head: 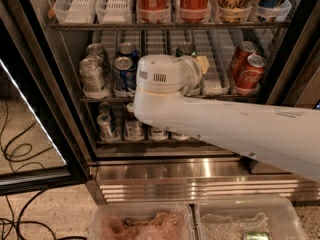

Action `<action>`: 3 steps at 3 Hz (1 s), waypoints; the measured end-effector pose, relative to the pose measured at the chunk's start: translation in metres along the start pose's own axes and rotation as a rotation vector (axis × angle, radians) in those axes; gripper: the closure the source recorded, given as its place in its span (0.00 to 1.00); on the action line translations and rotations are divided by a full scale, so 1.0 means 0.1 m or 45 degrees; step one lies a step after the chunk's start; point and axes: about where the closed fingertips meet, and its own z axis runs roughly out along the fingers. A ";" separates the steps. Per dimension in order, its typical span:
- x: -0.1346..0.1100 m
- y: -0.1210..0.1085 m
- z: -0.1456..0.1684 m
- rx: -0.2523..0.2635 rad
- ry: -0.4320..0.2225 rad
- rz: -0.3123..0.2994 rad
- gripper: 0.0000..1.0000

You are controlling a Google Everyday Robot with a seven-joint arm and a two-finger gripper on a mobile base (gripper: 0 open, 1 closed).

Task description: Pick green can from middle shelf of fridge

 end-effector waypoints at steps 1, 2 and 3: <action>0.00 0.00 0.00 0.000 0.000 0.000 0.92; 0.00 0.00 0.00 0.000 0.000 0.000 1.00; -0.05 -0.03 -0.03 0.019 -0.033 -0.031 1.00</action>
Offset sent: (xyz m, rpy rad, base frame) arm 0.0000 0.0000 0.0000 0.0000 0.0000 0.0000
